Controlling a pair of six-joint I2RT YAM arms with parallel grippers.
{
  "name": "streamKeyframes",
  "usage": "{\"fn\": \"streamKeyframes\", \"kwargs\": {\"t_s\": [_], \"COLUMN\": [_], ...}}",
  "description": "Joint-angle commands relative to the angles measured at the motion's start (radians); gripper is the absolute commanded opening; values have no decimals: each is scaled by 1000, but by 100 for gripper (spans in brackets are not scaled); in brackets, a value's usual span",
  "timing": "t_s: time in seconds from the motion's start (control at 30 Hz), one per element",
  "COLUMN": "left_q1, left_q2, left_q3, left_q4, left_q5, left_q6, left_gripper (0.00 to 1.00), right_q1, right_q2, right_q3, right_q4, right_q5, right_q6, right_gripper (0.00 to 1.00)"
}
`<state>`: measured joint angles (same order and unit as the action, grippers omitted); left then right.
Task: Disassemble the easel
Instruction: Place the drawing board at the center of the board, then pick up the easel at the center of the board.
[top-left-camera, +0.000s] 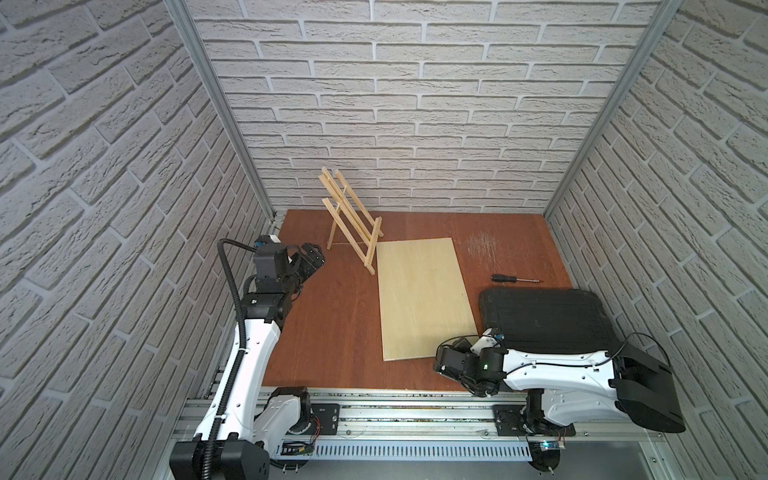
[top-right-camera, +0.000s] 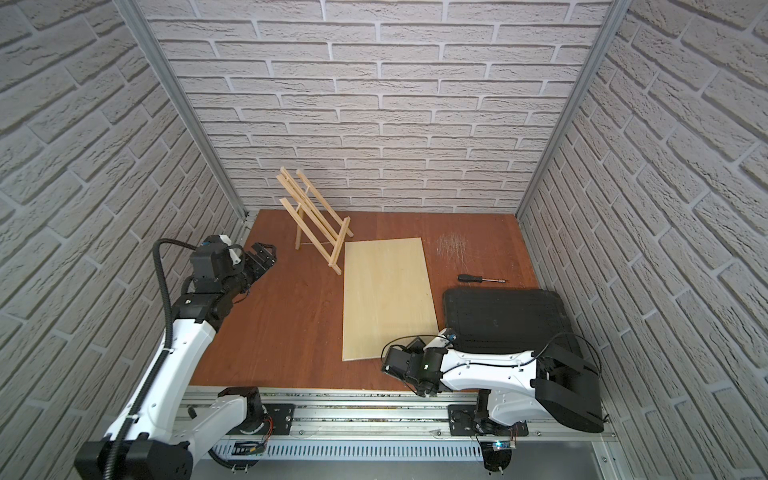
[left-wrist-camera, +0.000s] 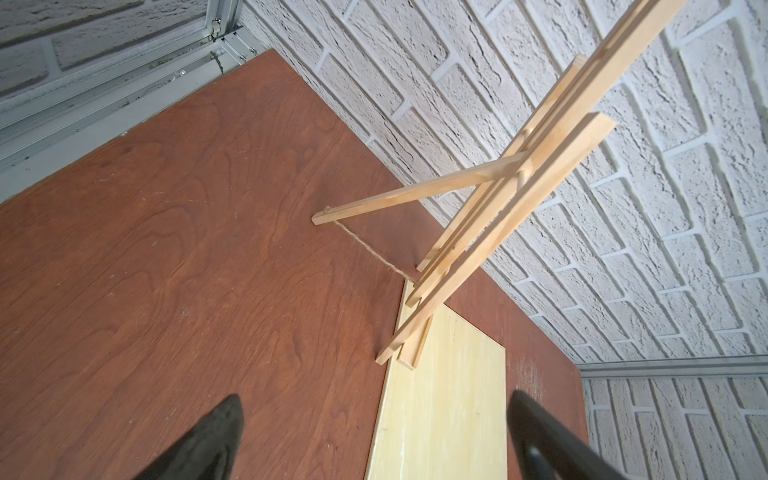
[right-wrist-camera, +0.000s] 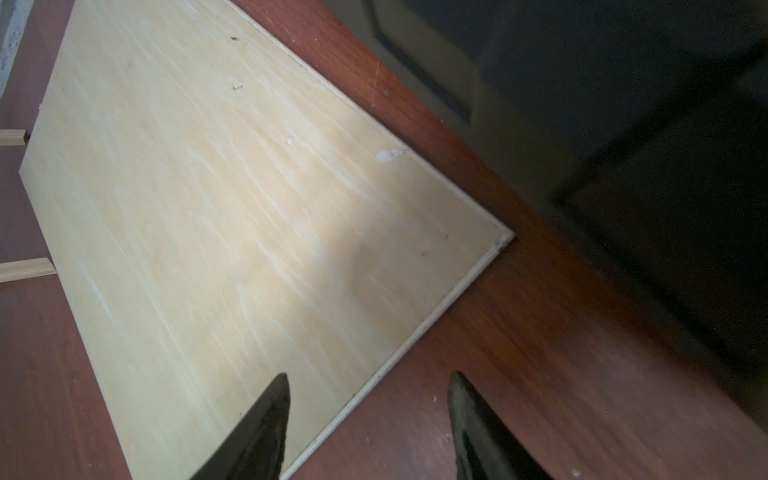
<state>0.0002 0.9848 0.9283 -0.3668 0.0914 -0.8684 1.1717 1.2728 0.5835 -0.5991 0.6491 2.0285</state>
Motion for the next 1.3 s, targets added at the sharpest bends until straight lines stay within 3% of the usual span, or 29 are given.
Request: {"fn": "streamKeyframes", "kwargs": {"t_s": [0.0,0.37,0.6,0.7,0.77,0.87,1.0,1.1,1.27], "left_q1": [7,6,6,7,7,7,7,7,9], "left_q2": [1,2,6,5,2,-1,-9,-18,-37], "left_q3": [-12,-10,-7,-7,-5,-4,-3,-1,-2], "left_q4": [37,39,50,51,52,50,50,45,36], "left_q5": [8,11,40,44,43,42,36,27,-6], "left_q6": [0,5,12,18,23,28,34,42,52], "left_gripper": [98,98,98,98,98,98,98,98,98], "right_q1": [5,4,-76,-178,-279,-369,-407,-412,-412], "right_q2": [-40,-103,-166,-189,-190,-155,-44,69,270], "right_q3": [39,139,203,222,230,297,475,599,834], "right_q4": [-47,-25,162,254,339,363,283,257,266], "right_q5": [23,137,95,-46,-250,-430,-538,-600,-703], "right_q6": [-52,-310,-810,-1009,-1128,-1268,-1449,-1548,-1678], "right_gripper": [61,64,72,77,77,77,84,97,99]}}
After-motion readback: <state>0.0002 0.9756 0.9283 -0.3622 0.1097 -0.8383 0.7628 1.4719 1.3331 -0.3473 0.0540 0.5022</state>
